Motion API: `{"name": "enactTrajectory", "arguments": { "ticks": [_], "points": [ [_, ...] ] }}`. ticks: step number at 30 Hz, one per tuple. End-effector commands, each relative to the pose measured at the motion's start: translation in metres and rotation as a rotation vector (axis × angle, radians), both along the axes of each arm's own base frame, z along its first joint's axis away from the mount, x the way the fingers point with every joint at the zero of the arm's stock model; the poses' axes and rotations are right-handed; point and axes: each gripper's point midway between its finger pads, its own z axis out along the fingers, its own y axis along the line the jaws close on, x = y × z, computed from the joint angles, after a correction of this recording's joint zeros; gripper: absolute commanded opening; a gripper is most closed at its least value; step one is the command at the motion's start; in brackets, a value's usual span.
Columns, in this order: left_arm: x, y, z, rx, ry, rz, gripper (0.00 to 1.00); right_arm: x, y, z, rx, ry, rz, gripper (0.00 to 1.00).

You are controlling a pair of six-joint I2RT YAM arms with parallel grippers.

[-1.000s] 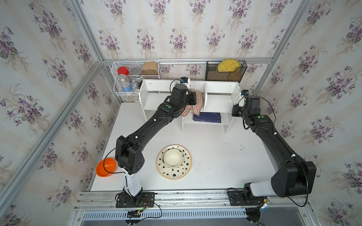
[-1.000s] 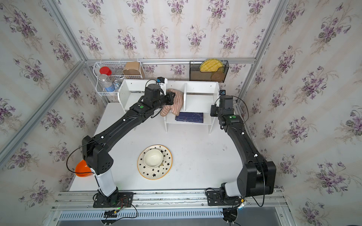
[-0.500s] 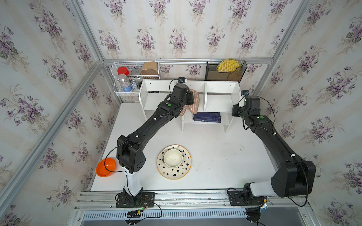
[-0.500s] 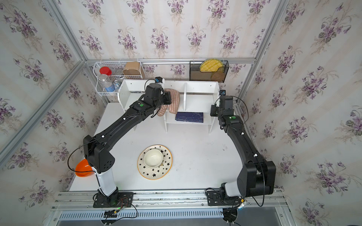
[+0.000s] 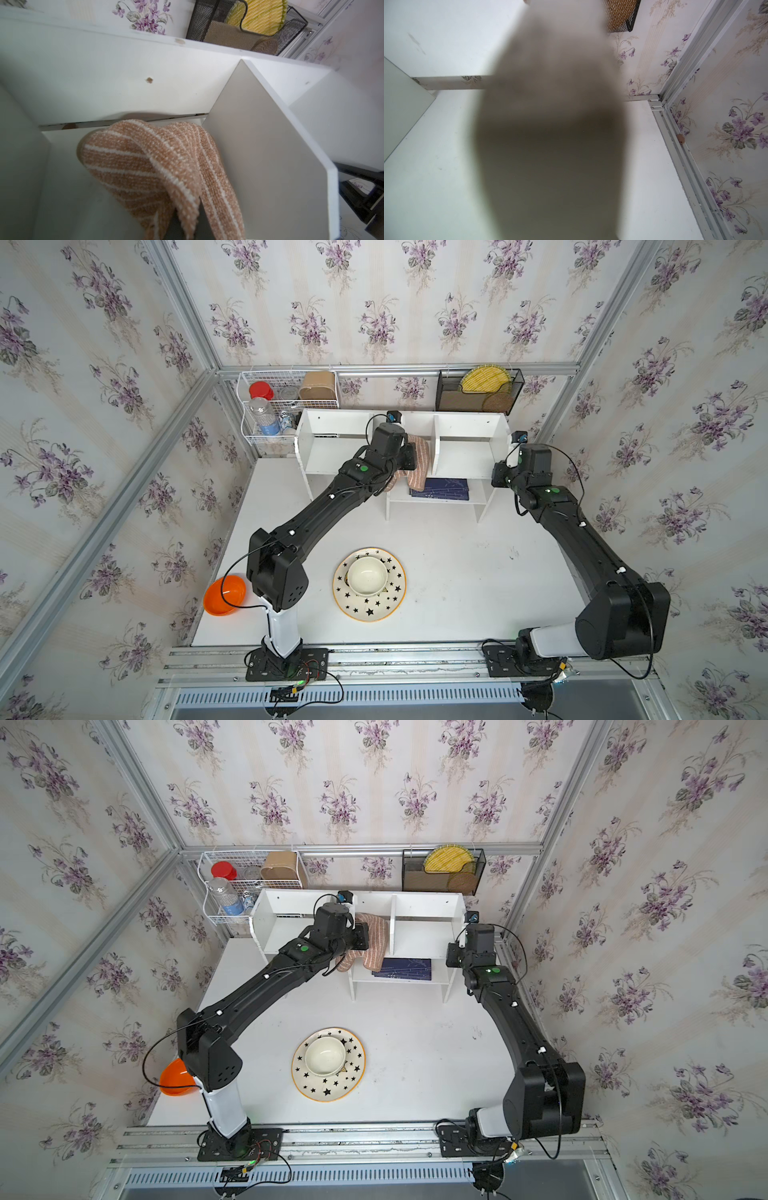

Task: Wipe the bookshelf clean with a cloth
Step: Wipe the dust from the shelf.

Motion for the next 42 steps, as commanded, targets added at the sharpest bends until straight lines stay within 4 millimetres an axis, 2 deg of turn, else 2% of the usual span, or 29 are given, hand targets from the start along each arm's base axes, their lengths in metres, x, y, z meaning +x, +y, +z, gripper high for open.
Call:
{"name": "enactTrajectory", "arguments": {
  "ticks": [1,7,11,14,17,19,21,24,26,31,34,35,37,40,42],
  "points": [
    [0.000,0.017,0.012,0.048,-0.051,0.066,0.00,-0.004,0.022,0.002,0.171,0.010,0.052,0.00],
    [0.001,0.018,0.015,0.068,-0.062,0.061,0.00,-0.004,0.021,0.002,0.169,0.008,0.048,0.00],
    [0.013,0.007,0.013,0.078,-0.057,0.041,0.00,-0.004,0.021,0.004,0.167,0.006,0.050,0.00],
    [0.019,-0.007,0.000,0.063,-0.028,-0.007,0.00,-0.004,0.021,0.004,0.162,0.006,0.048,0.00],
    [0.017,-0.014,-0.007,0.034,0.001,-0.034,0.00,-0.004,0.020,0.003,0.159,0.009,0.046,0.00],
    [0.011,-0.010,-0.001,0.014,-0.004,-0.027,0.00,-0.003,0.019,0.004,0.158,0.006,0.041,0.00],
    [0.003,-0.002,0.013,-0.011,-0.039,-0.020,0.00,-0.002,0.017,0.008,0.151,0.004,0.029,0.13],
    [-0.012,0.007,0.041,-0.041,-0.097,-0.036,0.00,-0.004,0.009,0.020,0.129,-0.013,-0.006,0.44],
    [-0.025,0.009,0.063,-0.072,-0.136,-0.068,0.00,-0.007,0.003,0.034,0.110,-0.041,-0.032,0.60],
    [-0.066,0.002,0.102,-0.183,-0.184,-0.228,0.00,-0.031,-0.016,0.091,0.083,-0.151,-0.107,0.84],
    [-0.091,0.001,0.115,-0.248,-0.201,-0.316,0.00,-0.051,-0.018,0.130,0.097,-0.227,-0.103,0.90],
    [-0.102,0.001,0.123,-0.272,-0.217,-0.356,0.00,-0.060,-0.013,0.145,0.120,-0.257,-0.068,0.91],
    [-0.127,-0.002,0.136,-0.313,-0.250,-0.466,0.00,-0.076,0.017,0.170,0.186,-0.307,0.106,0.91],
    [-0.166,-0.004,0.152,-0.337,-0.280,-0.634,0.00,-0.114,0.090,0.202,0.261,-0.370,0.452,0.93],
    [-0.191,0.000,0.161,-0.345,-0.296,-0.712,0.00,-0.139,0.133,0.216,0.261,-0.403,0.605,0.94]
  ]
}}
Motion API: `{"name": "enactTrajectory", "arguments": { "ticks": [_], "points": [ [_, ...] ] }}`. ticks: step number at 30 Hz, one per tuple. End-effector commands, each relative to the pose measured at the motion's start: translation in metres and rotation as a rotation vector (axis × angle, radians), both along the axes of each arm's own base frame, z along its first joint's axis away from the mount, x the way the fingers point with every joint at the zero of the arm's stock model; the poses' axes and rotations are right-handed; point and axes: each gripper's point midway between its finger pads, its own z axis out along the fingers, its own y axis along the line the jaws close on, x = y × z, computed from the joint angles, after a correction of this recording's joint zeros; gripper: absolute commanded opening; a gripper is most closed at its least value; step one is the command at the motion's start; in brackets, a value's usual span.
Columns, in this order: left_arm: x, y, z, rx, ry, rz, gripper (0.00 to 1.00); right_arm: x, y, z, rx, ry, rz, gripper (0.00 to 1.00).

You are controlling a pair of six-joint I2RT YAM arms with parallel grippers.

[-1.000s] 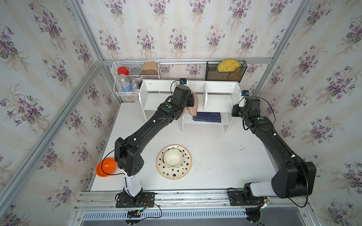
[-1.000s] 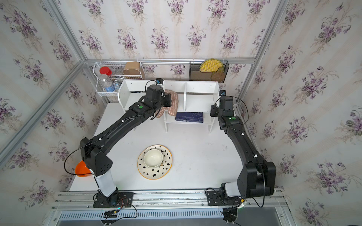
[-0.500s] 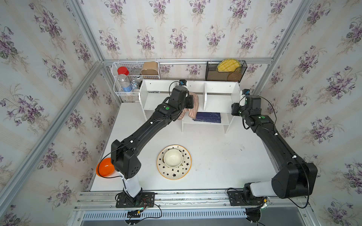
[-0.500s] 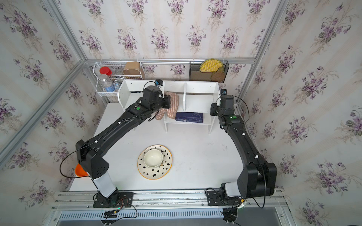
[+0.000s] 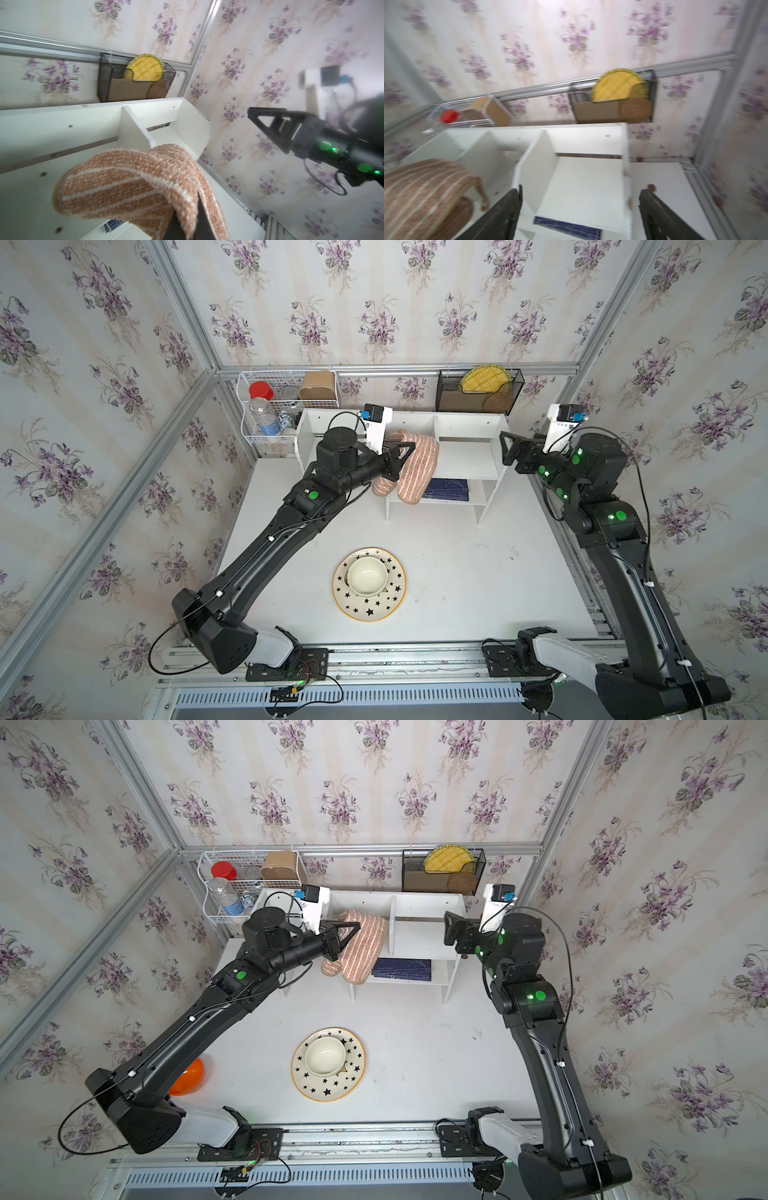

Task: Wipe the bookshelf clean with a cloth
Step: Wipe the dust from the shelf, then adjust the cleaning item.

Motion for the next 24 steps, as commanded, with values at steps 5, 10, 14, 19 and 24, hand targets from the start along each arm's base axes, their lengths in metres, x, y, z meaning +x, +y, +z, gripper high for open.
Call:
{"name": "enactTrajectory", "arguments": {
  "ticks": [5,10,14,19,24],
  "points": [
    [-0.091,0.008,0.040,-0.079,-0.148,-0.333,0.00,-0.078,0.138,0.033,0.013,-0.109,0.618,0.97],
    [-0.108,0.020,0.035,-0.080,-0.153,-0.342,0.00,-0.103,0.163,0.041,0.126,-0.141,0.820,1.00],
    [-0.100,0.032,0.035,-0.086,-0.164,-0.265,0.00,-0.122,0.176,0.028,0.199,-0.085,0.971,1.00],
    [-0.085,0.042,0.038,-0.105,-0.159,-0.158,0.00,-0.137,0.185,0.011,0.222,-0.043,1.026,1.00],
    [-0.081,0.042,0.039,-0.135,-0.154,-0.153,0.00,-0.153,0.205,0.002,0.221,-0.017,1.086,1.00]
  ]
}}
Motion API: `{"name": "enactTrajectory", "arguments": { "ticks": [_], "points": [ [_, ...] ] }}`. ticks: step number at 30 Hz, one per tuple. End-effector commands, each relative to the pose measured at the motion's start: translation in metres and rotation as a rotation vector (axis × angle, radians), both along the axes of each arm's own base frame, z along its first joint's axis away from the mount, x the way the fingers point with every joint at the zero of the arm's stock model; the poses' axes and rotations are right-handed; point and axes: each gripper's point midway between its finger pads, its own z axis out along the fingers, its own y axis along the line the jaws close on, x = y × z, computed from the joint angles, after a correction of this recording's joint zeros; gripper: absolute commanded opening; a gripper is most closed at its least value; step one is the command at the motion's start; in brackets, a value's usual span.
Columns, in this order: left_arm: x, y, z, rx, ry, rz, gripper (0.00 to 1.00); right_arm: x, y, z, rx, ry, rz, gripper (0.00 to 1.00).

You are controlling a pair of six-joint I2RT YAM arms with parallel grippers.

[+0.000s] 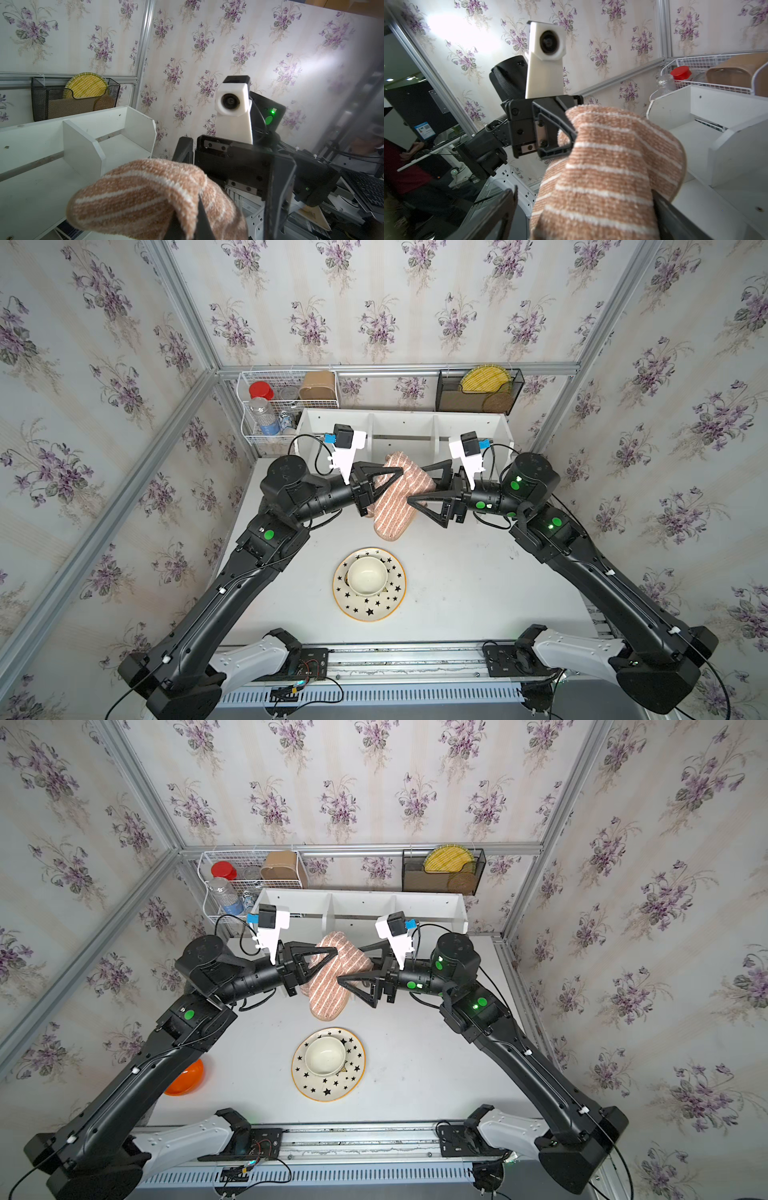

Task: Wipe the bookshelf clean with a cloth
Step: Adjust the cleaning item, then wipe the dust from the shelf.

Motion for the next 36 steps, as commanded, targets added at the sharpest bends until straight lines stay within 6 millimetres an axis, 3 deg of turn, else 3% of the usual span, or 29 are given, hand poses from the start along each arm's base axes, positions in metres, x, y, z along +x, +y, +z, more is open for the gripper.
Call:
{"name": "enactTrajectory", "arguments": {
  "ticks": [1,5,7,9,12,13,14,16,20,25,30,36],
  "points": [
    [0.003,0.001,0.012,-0.048,-0.024,0.016,0.00,-0.011,0.011,0.006,0.029,-0.021,0.044,1.00],
    [0.000,0.000,0.010,-0.067,-0.014,-0.006,0.00,-0.005,0.028,0.003,0.020,-0.003,0.026,0.96],
    [0.000,0.003,0.011,-0.078,-0.016,0.005,0.00,0.000,0.034,0.000,0.010,0.010,0.019,0.85],
    [0.000,0.005,0.011,-0.079,-0.016,0.022,0.00,0.006,0.037,-0.003,0.002,0.024,0.000,0.70],
    [0.006,0.011,0.005,-0.060,0.003,0.075,0.00,0.011,0.036,-0.003,0.003,0.035,-0.033,0.26],
    [0.010,0.014,0.003,-0.049,0.010,0.109,0.08,0.014,0.034,-0.003,0.003,0.039,-0.057,0.14],
    [0.018,0.021,-0.004,-0.021,0.030,0.180,0.24,0.019,0.029,-0.003,-0.002,0.044,-0.107,0.00],
    [0.030,0.040,-0.013,0.021,0.047,0.323,0.44,0.028,0.019,-0.004,-0.007,0.050,-0.199,0.00],
    [0.040,0.091,-0.029,0.100,0.078,0.608,0.69,0.052,-0.002,-0.019,-0.047,0.100,-0.400,0.00],
    [0.025,0.143,-0.046,0.216,0.089,0.811,0.81,0.076,-0.033,-0.032,-0.108,0.162,-0.630,0.00],
    [0.010,0.204,-0.084,0.385,0.189,1.057,0.83,0.074,-0.059,-0.026,-0.075,0.185,-0.729,0.00],
    [0.003,0.230,-0.124,0.532,0.327,1.133,0.82,0.082,-0.074,-0.035,-0.177,0.166,-0.825,0.00]
  ]
}}
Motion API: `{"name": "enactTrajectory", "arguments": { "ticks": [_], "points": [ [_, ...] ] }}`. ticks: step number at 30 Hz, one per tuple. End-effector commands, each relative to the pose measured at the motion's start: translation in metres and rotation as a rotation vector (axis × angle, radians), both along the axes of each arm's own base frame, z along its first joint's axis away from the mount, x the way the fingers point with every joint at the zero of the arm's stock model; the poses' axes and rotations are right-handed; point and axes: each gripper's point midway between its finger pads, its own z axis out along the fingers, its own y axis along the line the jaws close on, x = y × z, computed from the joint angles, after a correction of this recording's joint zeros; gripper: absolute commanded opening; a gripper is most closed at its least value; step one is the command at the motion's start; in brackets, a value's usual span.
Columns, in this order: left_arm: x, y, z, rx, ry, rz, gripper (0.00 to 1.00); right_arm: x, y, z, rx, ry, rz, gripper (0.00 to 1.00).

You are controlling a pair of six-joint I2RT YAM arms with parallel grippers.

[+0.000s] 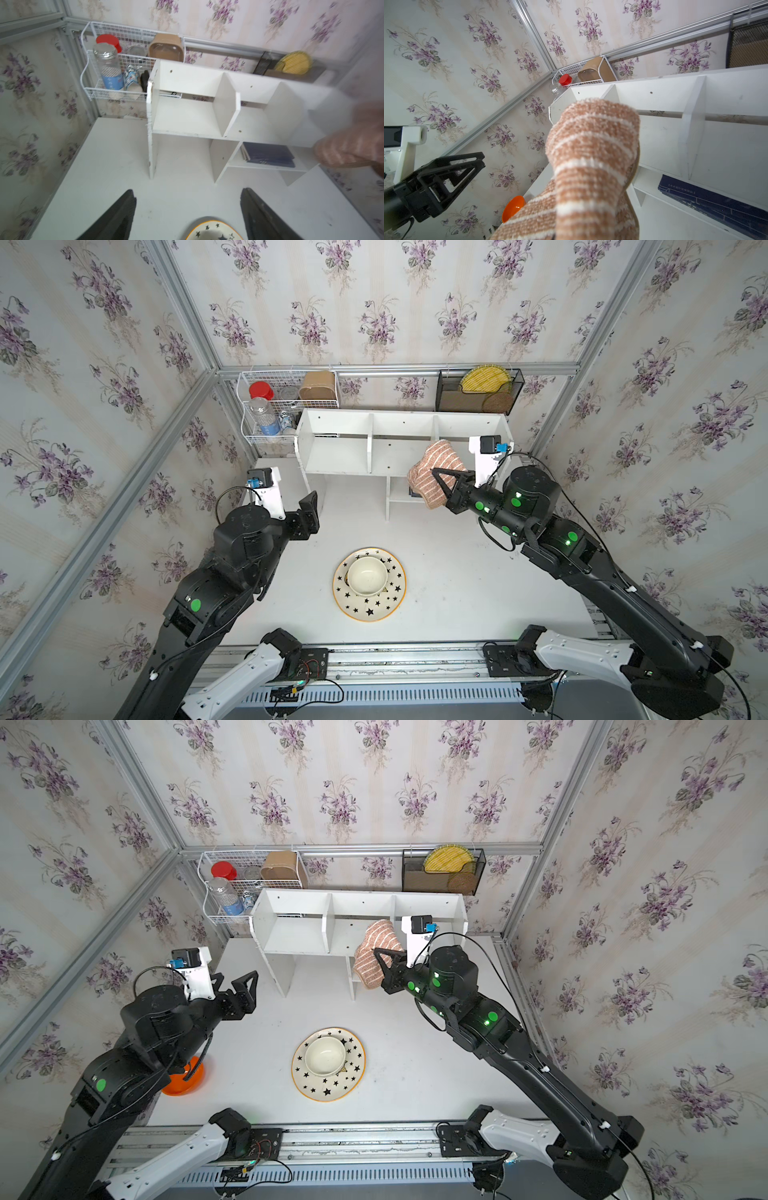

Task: Wipe the bookshelf clean with a cloth
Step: Wipe the dust from the shelf.

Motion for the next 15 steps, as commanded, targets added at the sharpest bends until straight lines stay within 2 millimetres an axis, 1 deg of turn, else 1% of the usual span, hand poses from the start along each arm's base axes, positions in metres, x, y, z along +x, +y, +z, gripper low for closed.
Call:
{"name": "enactTrajectory", "arguments": {
  "ticks": [1,3,5,7,8,9,10,13,15],
  "points": [
    [-0.004,0.023,-0.030,0.055,0.129,0.096,0.83,0.011,-0.014,-0.012,-0.095,0.018,-0.100,0.00],
    [0.005,0.022,-0.033,0.021,0.147,0.081,0.84,0.017,-0.022,-0.018,-0.127,0.026,-0.153,0.00],
    [0.020,0.022,-0.033,-0.041,0.166,0.069,0.84,0.022,-0.025,-0.025,-0.148,0.030,-0.183,0.00],
    [0.042,0.026,-0.033,-0.117,0.187,0.068,0.81,0.026,-0.027,-0.032,-0.169,0.037,-0.210,0.00],
    [0.054,0.028,-0.030,-0.149,0.181,0.071,0.80,0.028,-0.029,-0.036,-0.178,0.041,-0.223,0.00],
    [0.071,0.028,-0.026,-0.181,0.164,0.061,0.80,0.030,-0.032,-0.040,-0.190,0.045,-0.244,0.00],
    [0.084,0.026,-0.022,-0.194,0.148,0.042,0.79,0.031,-0.035,-0.042,-0.194,0.042,-0.259,0.00],
    [0.120,0.013,-0.013,-0.262,0.088,-0.024,0.78,0.031,-0.047,-0.040,-0.192,0.023,-0.307,0.00],
    [0.143,0.009,-0.015,-0.304,0.071,-0.045,0.78,0.032,-0.059,-0.036,-0.192,0.016,-0.343,0.00]
  ]
}}
